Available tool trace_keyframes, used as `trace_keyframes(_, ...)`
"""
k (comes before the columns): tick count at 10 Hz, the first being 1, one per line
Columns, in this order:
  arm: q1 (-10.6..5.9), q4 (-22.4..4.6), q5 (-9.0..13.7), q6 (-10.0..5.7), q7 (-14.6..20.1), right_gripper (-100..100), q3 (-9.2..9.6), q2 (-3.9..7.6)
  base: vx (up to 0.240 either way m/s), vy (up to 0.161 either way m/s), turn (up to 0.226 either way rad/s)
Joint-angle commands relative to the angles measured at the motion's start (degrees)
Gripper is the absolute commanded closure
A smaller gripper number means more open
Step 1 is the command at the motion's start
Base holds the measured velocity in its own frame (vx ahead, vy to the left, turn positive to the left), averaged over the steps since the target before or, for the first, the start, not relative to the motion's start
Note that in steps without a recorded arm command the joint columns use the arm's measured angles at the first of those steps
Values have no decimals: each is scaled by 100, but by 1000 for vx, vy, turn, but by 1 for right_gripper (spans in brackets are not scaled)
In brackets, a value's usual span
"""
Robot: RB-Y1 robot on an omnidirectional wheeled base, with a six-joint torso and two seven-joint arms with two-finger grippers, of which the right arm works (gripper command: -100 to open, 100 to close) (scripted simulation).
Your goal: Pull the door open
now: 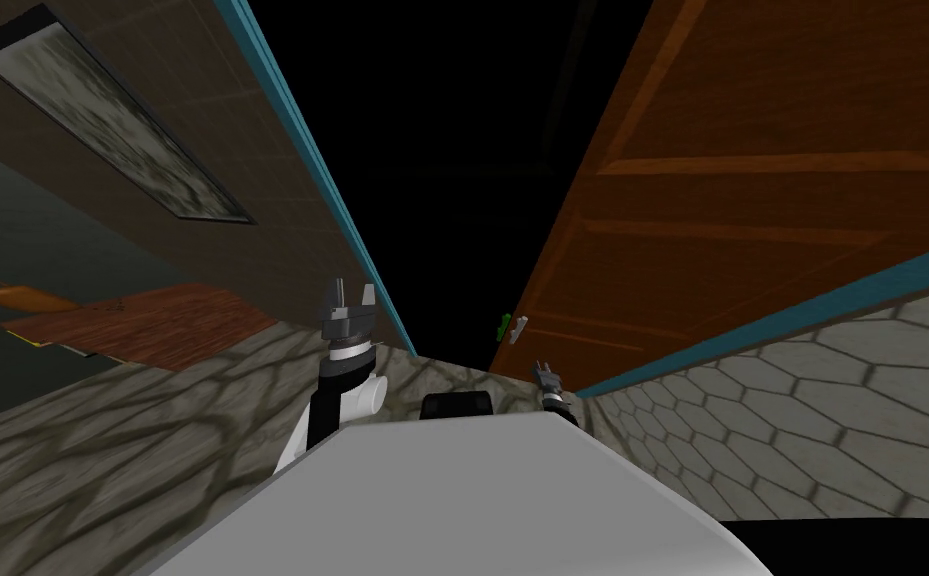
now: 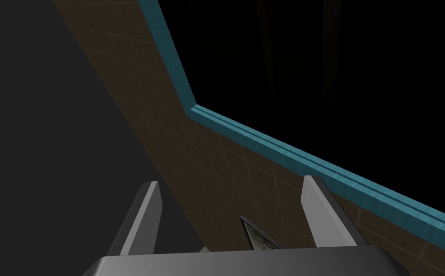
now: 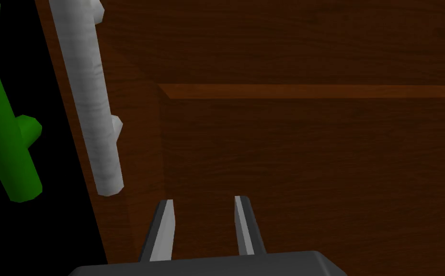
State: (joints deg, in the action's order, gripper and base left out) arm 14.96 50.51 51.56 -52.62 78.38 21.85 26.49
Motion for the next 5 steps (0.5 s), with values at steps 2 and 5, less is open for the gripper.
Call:
trace_keyframes(2, 220, 35, 55, 30, -63, -100, -61, 56, -179, 19, -82)
trace_keyframes(5, 399, -53, 91, 13, -56, -100, -93, 125, -166, 29, -70)
